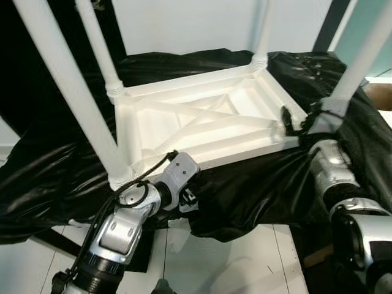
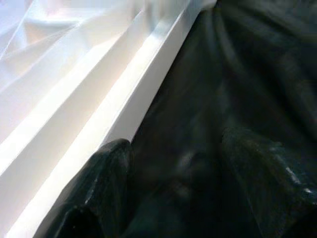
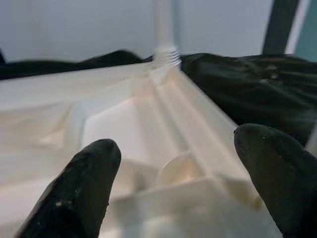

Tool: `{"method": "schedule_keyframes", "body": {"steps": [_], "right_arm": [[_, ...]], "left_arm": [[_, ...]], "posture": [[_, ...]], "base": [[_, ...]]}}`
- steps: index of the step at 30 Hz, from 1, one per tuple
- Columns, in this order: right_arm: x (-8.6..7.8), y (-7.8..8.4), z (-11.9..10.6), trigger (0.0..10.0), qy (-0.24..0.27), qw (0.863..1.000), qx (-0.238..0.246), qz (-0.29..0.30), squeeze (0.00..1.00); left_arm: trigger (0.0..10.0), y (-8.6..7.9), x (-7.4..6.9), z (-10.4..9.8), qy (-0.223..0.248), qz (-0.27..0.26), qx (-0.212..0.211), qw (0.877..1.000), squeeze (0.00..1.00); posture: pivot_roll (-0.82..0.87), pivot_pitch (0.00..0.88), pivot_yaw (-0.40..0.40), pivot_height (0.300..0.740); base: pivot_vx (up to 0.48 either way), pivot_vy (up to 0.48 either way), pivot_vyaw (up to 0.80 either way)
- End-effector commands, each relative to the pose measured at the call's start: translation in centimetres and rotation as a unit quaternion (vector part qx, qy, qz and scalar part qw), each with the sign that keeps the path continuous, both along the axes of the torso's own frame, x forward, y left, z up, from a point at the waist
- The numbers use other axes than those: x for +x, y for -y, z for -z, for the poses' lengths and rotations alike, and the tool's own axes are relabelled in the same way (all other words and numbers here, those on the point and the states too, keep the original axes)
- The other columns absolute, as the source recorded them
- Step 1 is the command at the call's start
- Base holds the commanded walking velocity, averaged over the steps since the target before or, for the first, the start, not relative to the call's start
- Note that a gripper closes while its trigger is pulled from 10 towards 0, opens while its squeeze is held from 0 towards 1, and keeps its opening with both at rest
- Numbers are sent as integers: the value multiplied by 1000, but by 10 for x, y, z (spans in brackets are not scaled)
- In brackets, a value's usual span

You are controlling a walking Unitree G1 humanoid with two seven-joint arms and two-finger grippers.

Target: Building children table

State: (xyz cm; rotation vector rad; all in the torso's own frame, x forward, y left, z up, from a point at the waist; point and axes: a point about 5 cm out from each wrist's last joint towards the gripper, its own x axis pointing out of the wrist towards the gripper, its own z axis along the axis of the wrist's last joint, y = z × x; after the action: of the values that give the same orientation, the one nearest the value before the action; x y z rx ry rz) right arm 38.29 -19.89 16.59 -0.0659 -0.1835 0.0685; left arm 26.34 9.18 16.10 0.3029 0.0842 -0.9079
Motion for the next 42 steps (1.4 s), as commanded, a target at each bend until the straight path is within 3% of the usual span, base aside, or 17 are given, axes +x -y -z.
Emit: {"method": "schedule_keyframes", "body": {"steps": [1, 2, 5, 9, 16, 17, 24, 30, 34, 38, 40, 42], "right_arm": [[-3, -9, 7, 10000, -1, 1000, -16, -17, 0], [-4, -18, 9, 10000, 1, 999, -25, -34, 0], [-5, -23, 11, 10000, 3, 999, -31, -43, 0], [-10, -40, 21, 10000, -4, 996, -29, -84, 0], [-16, -51, 31, 10000, -15, 992, -39, -116, 0], [-18, -55, 34, 10000, -19, 990, -40, -132, 0], [-21, -63, 37, 10000, -21, 988, -42, -150, 0], [-20, -65, 37, 10000, -24, 989, -24, -147, 0], [-21, -66, 37, 10000, -24, 988, -24, -150, 0], [-23, -68, 40, 10000, -29, 987, -27, -158, 0], [-24, -68, 41, 10000, -32, 986, -28, -161, 0], [-25, -68, 42, 10000, -32, 986, -29, -163, 0]], "left_arm": [[10000, -4, -6, -5, 2, -9, -18, 1000, 0], [10000, -9, -13, -8, 7, -16, -32, 999, 0], [10000, -11, -17, -10, 11, -22, -38, 999, 0], [10000, -32, -39, -20, 32, -65, -77, 994, 0], [10000, -55, -57, -29, 59, -106, -78, 990, 0], [10000, -68, -61, -32, 67, -137, -63, 986, 0], [10000, -97, -73, -38, 75, -176, -23, 981, 0], [10000, -119, -81, -43, 79, -201, 11, 976, 0], [10000, -124, -86, -44, 75, -202, 18, 976, 0], [10000, -145, -101, -48, 52, -203, 88, 974, 0], [10000, -166, -101, -55, 58, -233, 137, 961, 0], [10000, -177, -99, -59, 62, -256, 150, 953, 0]], "posture": [[160, 85, -9, 740], [164, 84, -14, 740], [167, 82, -17, 740], [187, 71, -45, 740], [198, 60, -68, 740], [208, 55, -79, 740], [243, 52, -65, 740], [264, 62, -70, 740], [265, 65, -70, 740], [274, 75, -76, 740], [273, 85, -80, 740], [273, 85, -80, 740]], "base": [[0, 0, 0], [0, 0, 0], [0, 0, 0], [0, 0, 0], [0, 0, 0], [0, 0, 0], [0, 0, 0], [0, 0, 0], [0, 0, 0], [0, 0, 0], [0, 0, 0], [0, 0, 0]]}}
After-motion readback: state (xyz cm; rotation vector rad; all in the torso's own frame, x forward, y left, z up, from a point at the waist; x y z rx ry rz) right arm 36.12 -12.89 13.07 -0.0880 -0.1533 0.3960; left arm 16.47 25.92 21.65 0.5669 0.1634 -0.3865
